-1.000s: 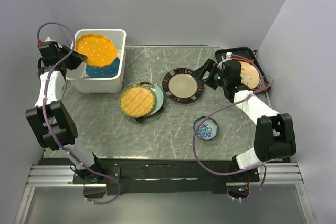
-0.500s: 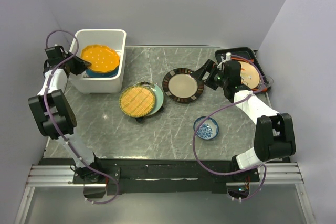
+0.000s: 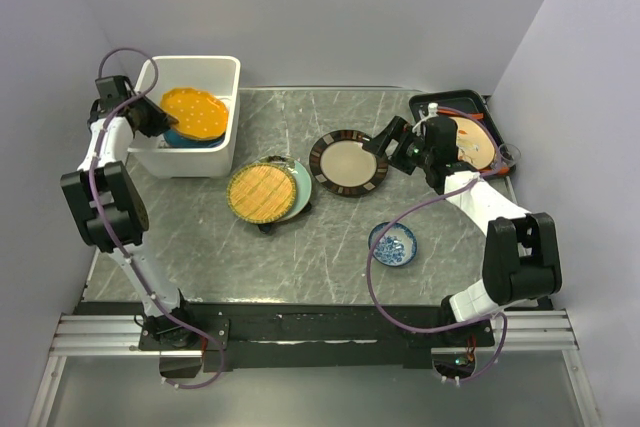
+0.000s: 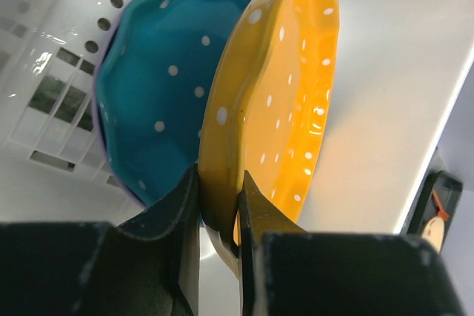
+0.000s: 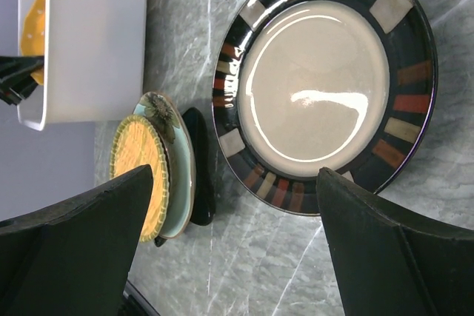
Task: Place the plates into the plastic bin on the countertop
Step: Place the plate in the plastic bin.
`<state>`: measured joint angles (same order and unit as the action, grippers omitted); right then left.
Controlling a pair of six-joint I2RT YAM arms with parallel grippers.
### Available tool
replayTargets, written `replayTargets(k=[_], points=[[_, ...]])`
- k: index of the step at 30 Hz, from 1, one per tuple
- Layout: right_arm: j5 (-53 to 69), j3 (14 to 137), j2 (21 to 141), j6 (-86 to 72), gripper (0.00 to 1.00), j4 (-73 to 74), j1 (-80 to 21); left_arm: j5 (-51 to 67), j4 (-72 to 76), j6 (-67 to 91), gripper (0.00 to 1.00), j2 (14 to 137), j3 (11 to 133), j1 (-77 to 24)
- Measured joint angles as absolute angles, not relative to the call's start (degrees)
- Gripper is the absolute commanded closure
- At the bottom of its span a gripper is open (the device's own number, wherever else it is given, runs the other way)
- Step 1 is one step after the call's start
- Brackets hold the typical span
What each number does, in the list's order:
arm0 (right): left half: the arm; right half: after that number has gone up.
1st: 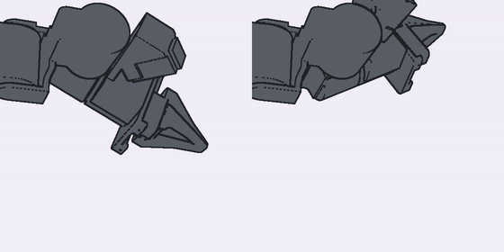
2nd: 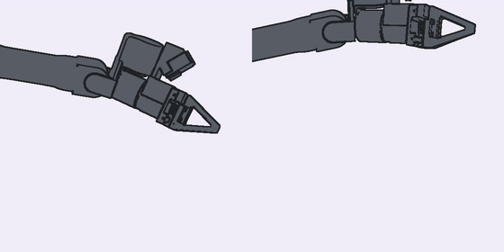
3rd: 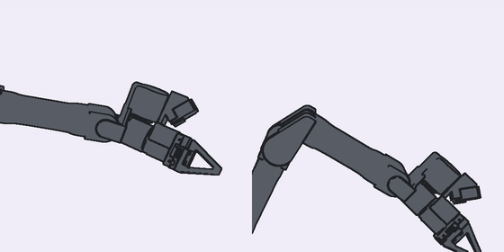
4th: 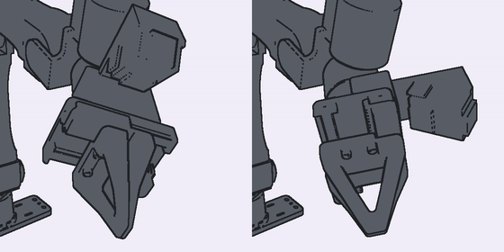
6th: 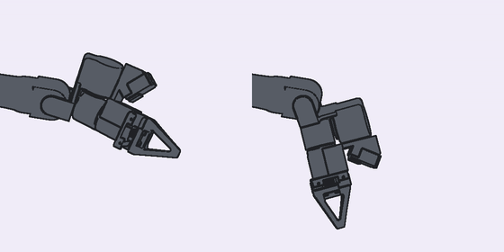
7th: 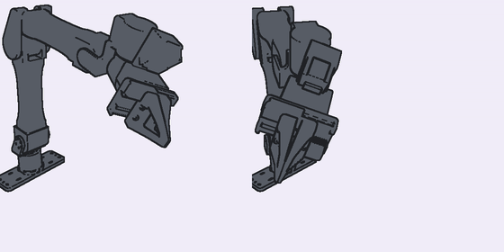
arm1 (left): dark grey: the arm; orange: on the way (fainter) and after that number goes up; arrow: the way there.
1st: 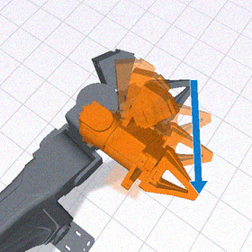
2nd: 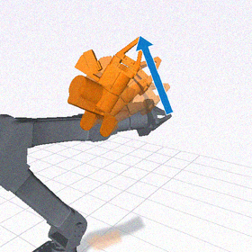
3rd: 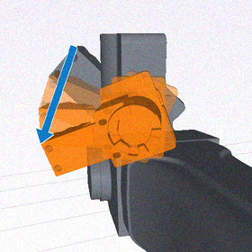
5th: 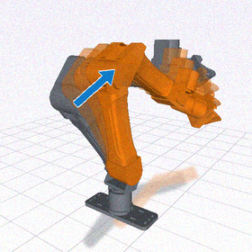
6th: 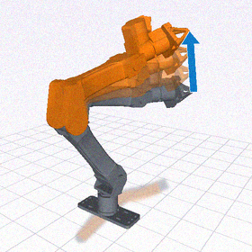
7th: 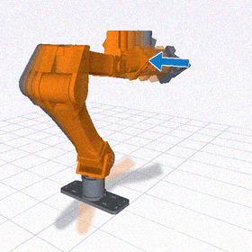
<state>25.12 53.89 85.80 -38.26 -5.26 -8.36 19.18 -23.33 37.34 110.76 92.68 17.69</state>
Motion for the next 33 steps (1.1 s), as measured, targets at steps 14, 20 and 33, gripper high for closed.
replayTargets(k=[14,20,33], points=[[25.5,53.9,86.5,-37.8,0.02,-4.6,-8.4,15.4,-28.7,35.2,0.51,114.3,98.9,16.1],[26.0,53.9,86.5,-37.8,0.02,-4.6,-8.4,15.3,-31.0,34.9,0.39,116.0,100.7,16.0],[26.4,53.9,86.5,-37.5,0.02,-4.6,-8.4,13.9,-35.1,32.8,0.06,118.1,103.5,15.6]])
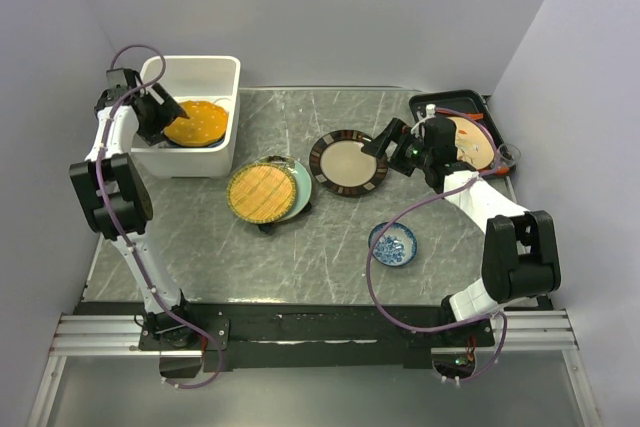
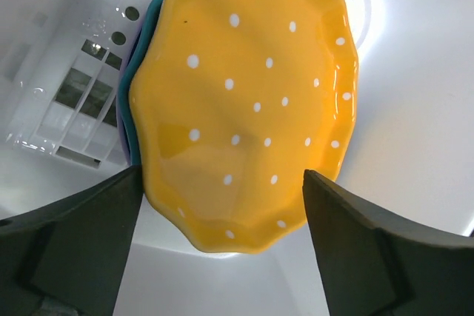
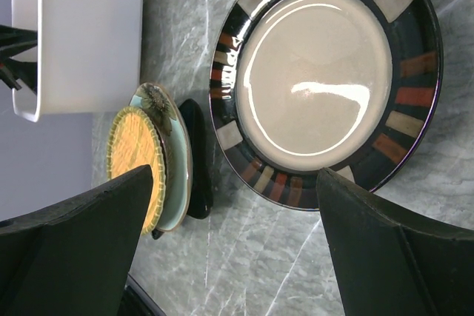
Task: Place the plates into the plastic bin on the countertop
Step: Place the plate in the plastic bin.
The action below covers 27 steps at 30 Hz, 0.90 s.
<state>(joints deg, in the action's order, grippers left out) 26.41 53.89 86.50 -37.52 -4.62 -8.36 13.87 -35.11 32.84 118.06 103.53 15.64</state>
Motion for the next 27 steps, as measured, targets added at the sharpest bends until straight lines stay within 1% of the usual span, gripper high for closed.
replayTargets(k=[5,10,16,22,27], points=[[26.4,53.9,86.5,-36.8,0.01,-4.5,-8.4,12.0,-35.0,32.2,0.01,118.0,103.6,15.3],[26.4,53.9,86.5,-36.3,0.01,-4.1,-8.4,9.6,-34.7,32.1,0.01,116.5,103.6,15.3],[26.3,54.0,86.5,-36.0,0.01,-3.3,-8.4,7.2,-33.3,32.1,0.01,111.5,103.3,15.2],[25.8,54.0,86.5,-35.4,0.01,-2.1,-8.4,7.8,-31.2,32.1,0.01,106.5,103.3,14.9],[25.3,54.1,86.5,-35.1,0.01,-1.9,-8.4,11.3,-29.8,32.1,0.01,104.5,103.3,14.3]])
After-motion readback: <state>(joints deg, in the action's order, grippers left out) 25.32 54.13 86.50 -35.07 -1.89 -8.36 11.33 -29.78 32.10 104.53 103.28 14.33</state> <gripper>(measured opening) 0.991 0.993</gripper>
